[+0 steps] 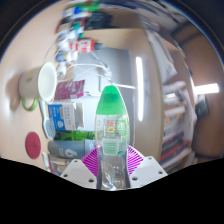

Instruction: Pour water

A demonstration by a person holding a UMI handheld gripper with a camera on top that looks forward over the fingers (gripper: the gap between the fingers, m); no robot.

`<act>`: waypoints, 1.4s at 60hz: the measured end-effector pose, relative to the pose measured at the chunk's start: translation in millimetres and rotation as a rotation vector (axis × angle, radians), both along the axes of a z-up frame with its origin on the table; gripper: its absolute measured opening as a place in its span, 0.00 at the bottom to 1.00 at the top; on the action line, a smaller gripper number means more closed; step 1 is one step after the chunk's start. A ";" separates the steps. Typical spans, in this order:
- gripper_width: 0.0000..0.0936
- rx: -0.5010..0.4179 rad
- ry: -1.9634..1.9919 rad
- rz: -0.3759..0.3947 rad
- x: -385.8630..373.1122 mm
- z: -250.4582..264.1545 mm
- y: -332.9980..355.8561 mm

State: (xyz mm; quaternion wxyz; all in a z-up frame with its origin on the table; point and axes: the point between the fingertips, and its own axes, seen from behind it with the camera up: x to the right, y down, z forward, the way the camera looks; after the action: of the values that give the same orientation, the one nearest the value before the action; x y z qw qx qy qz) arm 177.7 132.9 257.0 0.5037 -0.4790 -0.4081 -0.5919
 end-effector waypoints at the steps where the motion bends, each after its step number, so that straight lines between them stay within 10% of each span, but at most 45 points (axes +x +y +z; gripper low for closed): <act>1: 0.34 -0.008 -0.051 -0.002 -1.2 -1.5 6.2; 16: 0.34 -0.085 -0.730 0.052 -48.8 -32.6 58.5; 49: 0.34 -0.123 -0.746 0.069 -58.7 -47.0 60.2; 84: 0.35 -0.045 1.568 0.206 11.2 -120.1 52.1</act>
State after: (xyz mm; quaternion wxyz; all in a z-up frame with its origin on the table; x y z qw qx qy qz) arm 188.8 185.0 136.9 0.6867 -0.7265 0.0119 -0.0237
